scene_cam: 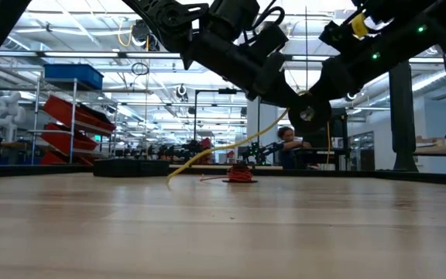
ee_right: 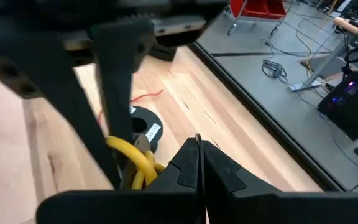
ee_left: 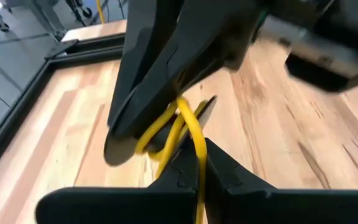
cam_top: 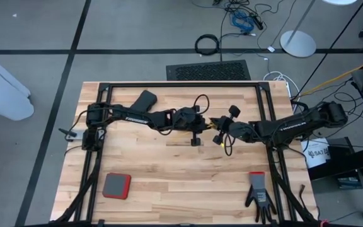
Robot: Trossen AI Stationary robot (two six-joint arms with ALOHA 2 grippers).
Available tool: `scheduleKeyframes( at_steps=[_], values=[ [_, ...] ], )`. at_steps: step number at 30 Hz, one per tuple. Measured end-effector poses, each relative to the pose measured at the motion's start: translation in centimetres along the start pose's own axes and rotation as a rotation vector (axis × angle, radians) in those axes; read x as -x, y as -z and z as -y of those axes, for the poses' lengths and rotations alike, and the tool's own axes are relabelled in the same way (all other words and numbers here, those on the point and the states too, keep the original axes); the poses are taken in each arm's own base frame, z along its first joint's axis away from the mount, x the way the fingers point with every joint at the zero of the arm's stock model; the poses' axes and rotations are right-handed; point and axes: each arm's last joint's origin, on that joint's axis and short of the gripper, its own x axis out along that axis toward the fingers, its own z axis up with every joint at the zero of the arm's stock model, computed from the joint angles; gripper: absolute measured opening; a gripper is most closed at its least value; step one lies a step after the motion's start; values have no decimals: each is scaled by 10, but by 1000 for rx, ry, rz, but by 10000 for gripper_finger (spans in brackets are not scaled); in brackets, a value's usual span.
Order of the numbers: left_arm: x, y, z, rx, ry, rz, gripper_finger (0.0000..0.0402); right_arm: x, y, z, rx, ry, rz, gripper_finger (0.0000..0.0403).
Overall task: Coil cords
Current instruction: Coil the yellow wire on the spool
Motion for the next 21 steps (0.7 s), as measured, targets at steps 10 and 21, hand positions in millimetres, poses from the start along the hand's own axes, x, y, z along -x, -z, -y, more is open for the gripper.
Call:
scheduleKeyframes(
  at_steps=[10,21],
  values=[
    [1,5,-1,3,63,-43,15,28,-3,-6,7,-116,20,0],
    [1,3,1,5,155,-8,21,60,-8,-9,-25,-296,62,0]
  ],
)
